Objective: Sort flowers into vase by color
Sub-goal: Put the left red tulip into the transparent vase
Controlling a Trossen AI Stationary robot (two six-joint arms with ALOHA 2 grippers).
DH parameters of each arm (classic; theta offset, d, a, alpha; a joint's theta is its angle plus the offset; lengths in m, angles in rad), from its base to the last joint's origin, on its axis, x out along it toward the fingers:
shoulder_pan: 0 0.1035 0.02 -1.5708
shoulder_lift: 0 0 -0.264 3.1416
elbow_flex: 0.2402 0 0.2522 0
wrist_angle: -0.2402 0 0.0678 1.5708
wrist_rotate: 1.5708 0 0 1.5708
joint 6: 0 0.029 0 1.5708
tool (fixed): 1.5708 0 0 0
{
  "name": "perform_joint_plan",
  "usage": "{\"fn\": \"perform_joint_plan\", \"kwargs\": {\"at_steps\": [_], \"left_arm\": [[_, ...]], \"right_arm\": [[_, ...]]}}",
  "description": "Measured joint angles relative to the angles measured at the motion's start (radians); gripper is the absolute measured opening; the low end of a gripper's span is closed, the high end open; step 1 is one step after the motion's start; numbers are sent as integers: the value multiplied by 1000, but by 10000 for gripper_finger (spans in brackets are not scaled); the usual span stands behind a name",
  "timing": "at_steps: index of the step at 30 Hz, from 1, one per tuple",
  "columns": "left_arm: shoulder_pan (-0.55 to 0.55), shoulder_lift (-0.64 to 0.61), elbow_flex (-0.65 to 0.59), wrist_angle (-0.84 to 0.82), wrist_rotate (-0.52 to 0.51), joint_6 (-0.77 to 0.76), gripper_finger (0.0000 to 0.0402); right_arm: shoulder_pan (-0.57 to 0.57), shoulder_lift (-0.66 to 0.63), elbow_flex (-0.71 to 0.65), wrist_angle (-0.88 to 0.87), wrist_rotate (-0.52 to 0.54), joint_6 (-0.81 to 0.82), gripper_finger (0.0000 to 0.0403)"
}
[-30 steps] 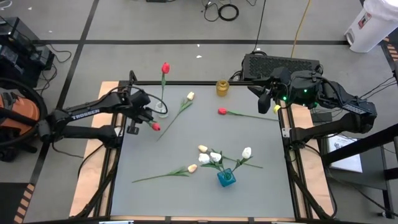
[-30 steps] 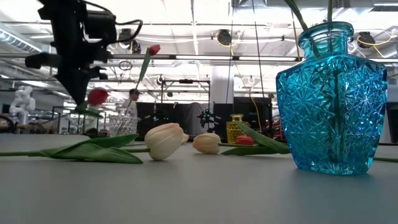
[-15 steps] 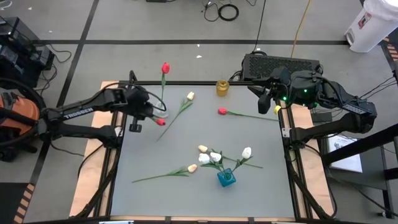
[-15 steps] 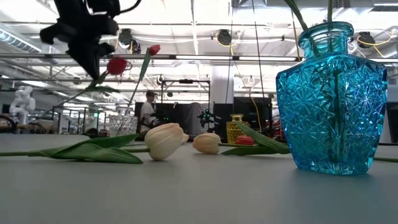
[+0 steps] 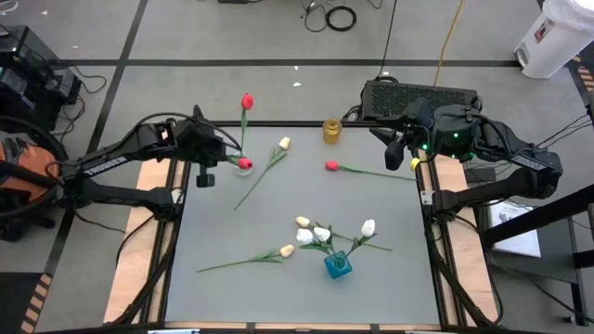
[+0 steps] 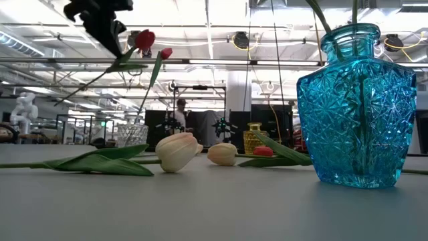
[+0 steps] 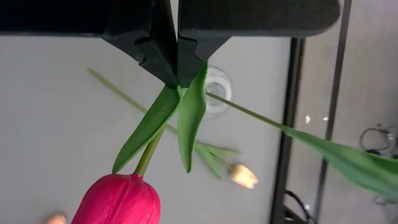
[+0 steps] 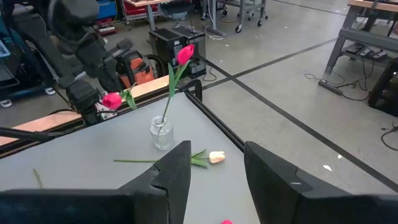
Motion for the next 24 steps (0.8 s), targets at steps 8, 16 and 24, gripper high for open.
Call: {"fn": "perform_joint_plan", "kwargs": {"at_steps": [8, 16, 24], "left_arm": [[0, -18, 73, 105, -50, -141, 0], [2, -103, 75, 314, -100, -256, 0], [2, -201, 75, 406, -168, -352, 0]], "right_arm": [[0, 0, 0, 0, 0, -1, 141], [0, 0, 0, -1, -1, -3, 141], [0, 0, 0, -1, 0, -3, 141]]}}
